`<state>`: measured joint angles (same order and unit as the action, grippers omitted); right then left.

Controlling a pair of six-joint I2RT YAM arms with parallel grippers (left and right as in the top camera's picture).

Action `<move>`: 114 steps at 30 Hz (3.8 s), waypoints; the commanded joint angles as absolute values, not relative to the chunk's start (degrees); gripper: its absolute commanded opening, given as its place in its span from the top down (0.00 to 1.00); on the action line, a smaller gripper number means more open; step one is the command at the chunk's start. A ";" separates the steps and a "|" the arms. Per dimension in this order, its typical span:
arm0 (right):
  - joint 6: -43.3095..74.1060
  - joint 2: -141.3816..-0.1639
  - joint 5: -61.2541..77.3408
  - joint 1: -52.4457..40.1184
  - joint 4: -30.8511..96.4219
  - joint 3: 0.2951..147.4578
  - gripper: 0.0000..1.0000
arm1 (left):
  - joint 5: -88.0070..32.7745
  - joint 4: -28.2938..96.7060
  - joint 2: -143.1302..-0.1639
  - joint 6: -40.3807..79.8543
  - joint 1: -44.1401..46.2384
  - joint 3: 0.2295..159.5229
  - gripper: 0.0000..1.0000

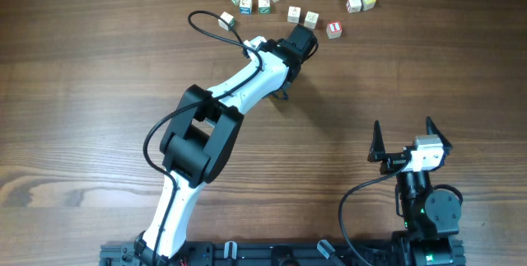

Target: Form a tower

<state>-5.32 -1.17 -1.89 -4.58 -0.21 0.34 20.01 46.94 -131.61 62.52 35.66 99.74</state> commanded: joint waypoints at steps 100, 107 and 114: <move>-6.00 -1.02 -1.15 -4.89 -0.43 0.30 0.00 | 32.95 76.60 -44.23 52.21 28.62 75.61 0.00; -6.00 -1.02 -1.15 -4.89 -0.43 0.30 0.00 | 26.79 70.91 -38.06 42.04 28.62 65.52 0.00; -6.00 -1.02 -1.15 -4.89 -0.43 0.30 0.00 | 26.81 75.64 -38.04 42.41 28.62 64.40 0.00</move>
